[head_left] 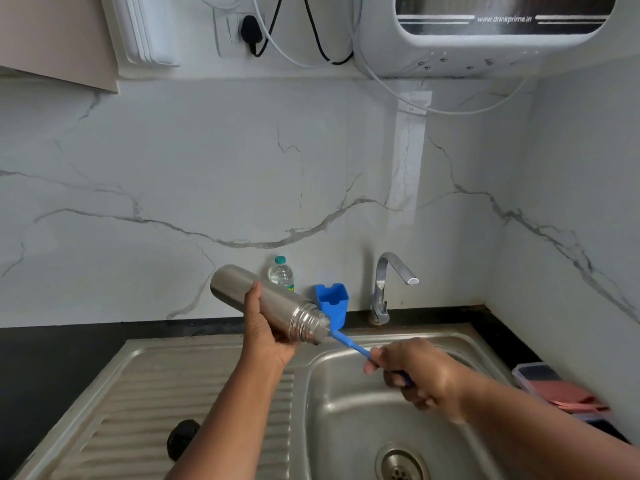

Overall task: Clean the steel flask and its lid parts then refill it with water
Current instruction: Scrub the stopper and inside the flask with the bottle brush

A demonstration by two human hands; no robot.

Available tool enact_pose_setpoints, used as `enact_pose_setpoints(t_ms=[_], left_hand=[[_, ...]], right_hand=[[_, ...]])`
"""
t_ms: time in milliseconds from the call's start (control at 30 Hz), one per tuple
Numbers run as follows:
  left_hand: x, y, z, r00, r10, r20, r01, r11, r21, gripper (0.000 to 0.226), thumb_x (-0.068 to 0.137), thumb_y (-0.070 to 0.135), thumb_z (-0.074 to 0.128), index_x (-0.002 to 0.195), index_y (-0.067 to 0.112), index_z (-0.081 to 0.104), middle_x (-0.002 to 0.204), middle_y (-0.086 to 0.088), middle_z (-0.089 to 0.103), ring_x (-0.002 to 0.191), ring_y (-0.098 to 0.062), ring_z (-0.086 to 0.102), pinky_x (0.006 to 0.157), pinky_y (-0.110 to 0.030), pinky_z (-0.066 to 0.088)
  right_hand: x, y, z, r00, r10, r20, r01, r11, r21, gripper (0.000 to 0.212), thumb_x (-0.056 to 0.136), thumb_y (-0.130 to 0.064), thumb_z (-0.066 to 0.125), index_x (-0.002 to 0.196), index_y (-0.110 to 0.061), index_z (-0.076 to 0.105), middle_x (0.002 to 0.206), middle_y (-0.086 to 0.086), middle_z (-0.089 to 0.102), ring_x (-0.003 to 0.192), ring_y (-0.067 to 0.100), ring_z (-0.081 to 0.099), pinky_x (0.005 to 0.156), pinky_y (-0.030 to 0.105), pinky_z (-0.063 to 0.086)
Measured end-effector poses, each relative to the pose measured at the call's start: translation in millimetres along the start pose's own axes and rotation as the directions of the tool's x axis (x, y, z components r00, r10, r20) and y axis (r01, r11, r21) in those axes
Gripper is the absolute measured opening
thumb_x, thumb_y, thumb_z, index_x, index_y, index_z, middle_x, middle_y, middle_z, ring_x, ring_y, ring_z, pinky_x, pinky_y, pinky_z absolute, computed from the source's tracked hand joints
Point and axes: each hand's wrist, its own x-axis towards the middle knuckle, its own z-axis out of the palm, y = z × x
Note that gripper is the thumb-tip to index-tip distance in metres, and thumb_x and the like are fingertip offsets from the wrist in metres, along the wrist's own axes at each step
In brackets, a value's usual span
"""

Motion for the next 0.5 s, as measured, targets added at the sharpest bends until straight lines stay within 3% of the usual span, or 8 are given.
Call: enact_pose_setpoints(t_ms=[100,167,200,267,300,367,433,500], left_hand=[[2.2,-4.9,2.7,0.997,0.044,0.063,-0.045,0.999,0.018,0.073,0.071,0.057,0.075,0.126,0.011,0.056,0.112,-0.018,0.068,0.103,-0.036,0.066,0.089,-0.057,0.052],[1.4,-8.6,6.7,0.996,0.046,0.071,-0.051,0.996,0.070,0.077,0.068,0.064,0.074,0.122,0.012,0.056,0.115,-0.019,0.068,0.104,-0.038,0.066,0.093,-0.063,0.049],[0.4,-10.9,8.8,0.997,0.044,0.059,-0.050,0.994,0.095,0.077,0.067,0.066,0.074,0.119,0.012,0.056,0.115,-0.019,0.068,0.104,-0.038,0.066,0.094,-0.064,0.048],[-1.2,-16.9,12.9,0.999,0.035,0.004,-0.036,0.992,0.119,0.072,0.071,0.063,0.074,0.116,0.011,0.055,0.114,-0.020,0.067,0.105,-0.037,0.065,0.096,-0.063,0.047],[-1.1,-21.2,14.8,0.999,0.032,-0.034,-0.028,0.993,0.113,0.068,0.073,0.058,0.076,0.117,0.010,0.054,0.114,-0.020,0.066,0.105,-0.037,0.065,0.096,-0.063,0.047],[-1.0,-31.5,18.0,0.993,0.033,-0.113,-0.024,0.997,0.079,0.064,0.076,0.047,0.077,0.121,0.009,0.052,0.112,-0.019,0.063,0.102,-0.036,0.063,0.097,-0.063,0.046],[-1.8,-43.3,20.0,0.989,0.055,-0.136,-0.049,0.998,0.046,0.063,0.078,0.041,0.075,0.126,0.008,0.052,0.112,-0.018,0.063,0.100,-0.034,0.063,0.098,-0.061,0.046],[-2.1,-53.6,19.9,0.989,0.102,-0.105,-0.102,0.995,0.009,0.061,0.080,0.039,0.072,0.129,0.008,0.054,0.111,-0.017,0.065,0.099,-0.032,0.064,0.095,-0.057,0.049]], right_hand=[[-4.4,0.9,-15.4,0.993,0.075,0.093,-0.083,0.992,0.090,0.027,0.096,-0.036,0.050,0.091,-0.016,0.069,0.054,-0.005,0.040,0.040,0.009,0.021,0.038,0.020,0.016],[-5.7,7.1,-23.4,0.995,-0.080,-0.053,0.066,0.972,-0.225,0.023,0.092,-0.044,0.057,0.096,-0.024,0.066,0.058,-0.008,0.049,0.041,0.009,0.035,0.040,0.021,0.026],[-5.7,14.1,-28.6,0.963,-0.241,-0.118,0.151,0.852,-0.502,0.023,0.089,-0.051,0.057,0.100,-0.030,0.060,0.064,-0.009,0.055,0.046,0.007,0.045,0.045,0.022,0.032],[0.8,33.0,-41.6,0.802,-0.586,-0.115,0.158,0.394,-0.906,0.020,0.090,-0.053,0.046,0.099,-0.036,0.052,0.074,-0.009,0.061,0.061,0.010,0.059,0.049,0.026,0.035],[3.2,39.3,-48.6,0.725,-0.686,-0.064,0.158,0.257,-0.953,0.021,0.088,-0.049,0.043,0.094,-0.034,0.056,0.070,-0.008,0.061,0.058,0.015,0.061,0.045,0.027,0.033],[4.6,43.6,-59.4,0.667,-0.745,0.011,0.186,0.152,-0.971,0.028,0.086,-0.044,0.040,0.084,-0.029,0.064,0.060,-0.005,0.057,0.049,0.019,0.058,0.038,0.026,0.034],[7.3,41.4,-67.3,0.762,-0.648,0.015,0.272,0.299,-0.915,0.027,0.094,-0.042,0.042,0.084,-0.024,0.060,0.062,-0.005,0.055,0.055,0.015,0.054,0.047,0.029,0.039],[9.2,42.7,-76.7,0.906,-0.415,0.078,0.378,0.714,-0.589,0.029,0.095,-0.038,0.053,0.076,-0.016,0.058,0.053,-0.005,0.042,0.048,0.010,0.038,0.049,0.030,0.030]])
